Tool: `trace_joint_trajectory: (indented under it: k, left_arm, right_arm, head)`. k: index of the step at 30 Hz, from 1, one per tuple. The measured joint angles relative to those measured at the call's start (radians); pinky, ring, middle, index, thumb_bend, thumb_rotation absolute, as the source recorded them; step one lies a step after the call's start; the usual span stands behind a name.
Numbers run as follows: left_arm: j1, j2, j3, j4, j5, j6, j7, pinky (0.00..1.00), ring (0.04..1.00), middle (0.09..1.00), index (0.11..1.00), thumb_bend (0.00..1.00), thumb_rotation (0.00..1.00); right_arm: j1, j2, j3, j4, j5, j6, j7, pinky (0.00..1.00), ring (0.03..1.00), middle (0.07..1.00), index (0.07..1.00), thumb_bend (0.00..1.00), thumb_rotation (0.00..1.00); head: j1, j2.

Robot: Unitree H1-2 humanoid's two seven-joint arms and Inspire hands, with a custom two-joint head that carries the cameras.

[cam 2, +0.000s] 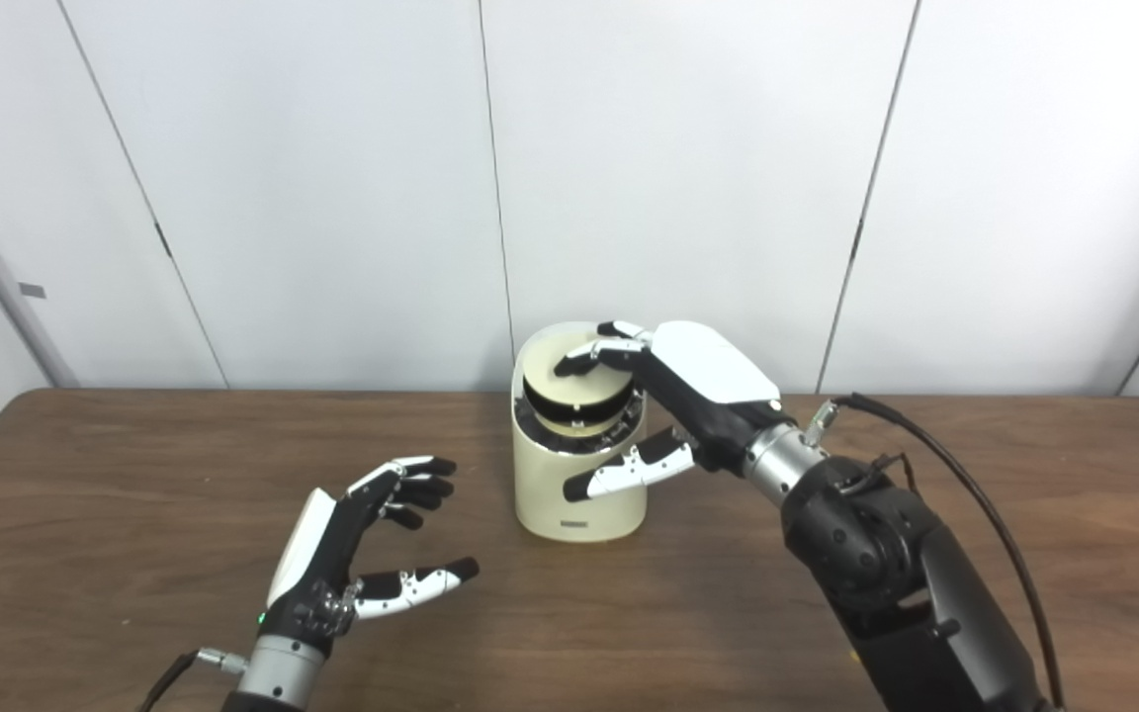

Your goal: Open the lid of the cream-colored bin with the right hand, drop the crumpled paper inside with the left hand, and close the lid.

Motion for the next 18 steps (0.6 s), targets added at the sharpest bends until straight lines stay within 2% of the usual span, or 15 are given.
trace_joint_trajectory:
  k: [6, 14, 18]
  left_arm:
    - [0.001, 0.0, 0.0, -0.006, 0.002, 0.004, -0.003, 0.58, 0.673, 0.696, 0.744, 0.73, 0.09]
    - [0.004, 0.001, 0.005, -0.009, -0.001, 0.007, -0.019, 0.59, 0.687, 0.704, 0.744, 0.74, 0.1]
    - [0.004, 0.001, 0.007, -0.013, -0.001, 0.011, -0.023, 0.59, 0.68, 0.701, 0.745, 0.73, 0.09]
  right_arm:
    - [0.008, 0.0, 0.003, 0.002, -0.004, 0.003, 0.006, 0.89, 0.947, 0.794, 0.767, 0.72, 0.51]
    - [0.016, 0.0, 0.006, 0.002, -0.021, 0.0, 0.014, 0.86, 0.93, 0.773, 0.751, 0.73, 0.45]
    - [0.019, 0.0, 0.007, 0.002, -0.021, -0.004, 0.014, 0.9, 0.928, 0.764, 0.747, 0.72, 0.46]
  head:
    - [0.0, 0.011]
    - [0.005, 0.025]
    - [0.006, 0.032]
